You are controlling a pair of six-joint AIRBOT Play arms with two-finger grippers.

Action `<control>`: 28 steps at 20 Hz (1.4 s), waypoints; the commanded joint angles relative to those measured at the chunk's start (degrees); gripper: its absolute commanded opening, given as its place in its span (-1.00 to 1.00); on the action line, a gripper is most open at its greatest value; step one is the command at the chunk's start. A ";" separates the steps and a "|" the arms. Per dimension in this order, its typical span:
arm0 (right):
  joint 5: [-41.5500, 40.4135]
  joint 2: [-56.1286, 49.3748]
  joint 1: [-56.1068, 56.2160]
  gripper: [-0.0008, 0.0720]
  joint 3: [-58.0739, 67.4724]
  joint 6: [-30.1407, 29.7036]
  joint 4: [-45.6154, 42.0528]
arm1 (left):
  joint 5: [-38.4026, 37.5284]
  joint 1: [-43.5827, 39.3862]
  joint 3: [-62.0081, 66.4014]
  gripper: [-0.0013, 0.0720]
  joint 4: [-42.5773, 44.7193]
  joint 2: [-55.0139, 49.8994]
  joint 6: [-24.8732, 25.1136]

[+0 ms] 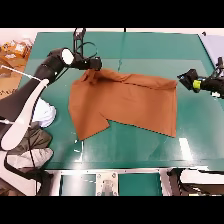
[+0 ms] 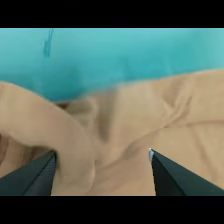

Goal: Fold the shirts.

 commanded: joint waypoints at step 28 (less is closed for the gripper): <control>18.14 11.89 -20.98 0.20 -28.48 6.71 -20.44 | -35.10 28.33 -20.46 -0.01 -22.53 -5.03 22.95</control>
